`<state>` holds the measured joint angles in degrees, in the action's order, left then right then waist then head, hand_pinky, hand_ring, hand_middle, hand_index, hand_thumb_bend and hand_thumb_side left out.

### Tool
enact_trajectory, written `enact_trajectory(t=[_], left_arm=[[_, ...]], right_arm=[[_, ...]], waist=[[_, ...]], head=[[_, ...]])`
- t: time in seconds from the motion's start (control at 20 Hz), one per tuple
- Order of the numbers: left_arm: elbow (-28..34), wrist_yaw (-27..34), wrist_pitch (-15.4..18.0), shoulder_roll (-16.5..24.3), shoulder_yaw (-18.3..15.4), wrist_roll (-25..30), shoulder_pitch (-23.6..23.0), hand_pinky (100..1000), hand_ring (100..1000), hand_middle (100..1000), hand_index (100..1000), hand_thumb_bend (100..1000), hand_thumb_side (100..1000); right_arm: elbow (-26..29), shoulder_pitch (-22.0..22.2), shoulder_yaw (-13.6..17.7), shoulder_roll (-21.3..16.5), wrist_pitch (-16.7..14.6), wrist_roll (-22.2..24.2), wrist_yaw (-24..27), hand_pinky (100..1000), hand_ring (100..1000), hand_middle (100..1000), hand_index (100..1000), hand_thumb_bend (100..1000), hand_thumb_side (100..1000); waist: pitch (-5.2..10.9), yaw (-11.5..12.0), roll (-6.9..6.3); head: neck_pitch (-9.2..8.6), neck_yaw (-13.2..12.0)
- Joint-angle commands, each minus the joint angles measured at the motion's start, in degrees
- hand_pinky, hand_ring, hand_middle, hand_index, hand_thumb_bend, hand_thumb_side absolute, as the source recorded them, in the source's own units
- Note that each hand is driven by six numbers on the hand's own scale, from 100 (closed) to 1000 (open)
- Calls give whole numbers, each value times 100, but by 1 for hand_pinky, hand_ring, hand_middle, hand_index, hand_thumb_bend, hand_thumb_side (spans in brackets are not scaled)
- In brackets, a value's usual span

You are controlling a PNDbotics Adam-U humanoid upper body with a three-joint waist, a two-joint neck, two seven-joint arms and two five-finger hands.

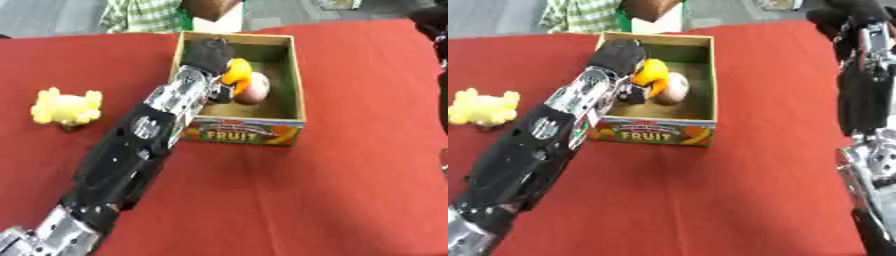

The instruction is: Pick up objects on the table and place them in the box.

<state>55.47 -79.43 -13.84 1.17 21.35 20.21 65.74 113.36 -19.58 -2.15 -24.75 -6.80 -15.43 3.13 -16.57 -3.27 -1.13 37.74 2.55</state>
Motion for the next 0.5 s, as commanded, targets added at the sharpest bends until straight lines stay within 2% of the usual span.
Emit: enact_trajectory(t=[0.05, 0.1, 0.15, 0.2, 0.25, 0.35, 0.4, 0.45, 0.5], left_arm=[[26, -223, 21, 9, -18, 235, 103, 558, 707, 697, 845, 100, 209], [8, -270, 22, 8, -33, 321, 101, 587, 742, 727, 874, 120, 283], [5, -309, 24, 8, -46, 412, 103, 620, 773, 756, 900, 191, 365], [5, -335, 23, 14, -64, 504, 105, 694, 840, 817, 956, 371, 566], [16, -353, 20, 19, -78, 596, 111, 702, 849, 825, 963, 394, 589], [62, -385, -8, 37, -107, 769, 119, 770, 919, 882, 1000, 621, 778], [91, -387, -29, 47, -124, 850, 120, 780, 929, 890, 1000, 663, 800], [127, -384, -59, 59, -143, 916, 122, 797, 944, 903, 1000, 752, 854], [176, -372, -107, 79, -171, 960, 128, 800, 945, 905, 1000, 790, 879]], right_arm=[[123, -29, 38, -62, -26, -3, 11, 902, 802, 657, 815, 100, 1000], [123, -29, 39, -61, -28, -6, 15, 902, 802, 657, 814, 100, 1000], [123, -30, 40, -61, -29, -8, 17, 902, 802, 657, 814, 100, 1000], [123, -27, 41, -59, -28, -10, 20, 902, 802, 656, 814, 100, 1000], [123, -24, 41, -58, -26, -12, 21, 902, 802, 656, 814, 100, 1000], [123, -18, 40, -54, -20, -13, 23, 902, 802, 656, 814, 100, 1000], [123, -18, 39, -53, -19, -13, 25, 902, 802, 656, 814, 100, 1000], [123, -17, 38, -52, -18, -14, 26, 902, 802, 655, 814, 100, 1000], [123, -14, 37, -52, -16, -14, 27, 902, 802, 655, 814, 100, 1000]], waist=[[115, -22, 24], [119, -24, 25], [121, -25, 25], [126, -25, 23], [129, -26, 22], [135, -25, 21], [137, -25, 21], [140, -25, 23], [143, -26, 25]], head=[[-64, -23], [-65, -24], [-65, -25], [-59, -27], [-54, -28], [-55, -30], [-56, -29], [-52, -27], [-45, -23]])
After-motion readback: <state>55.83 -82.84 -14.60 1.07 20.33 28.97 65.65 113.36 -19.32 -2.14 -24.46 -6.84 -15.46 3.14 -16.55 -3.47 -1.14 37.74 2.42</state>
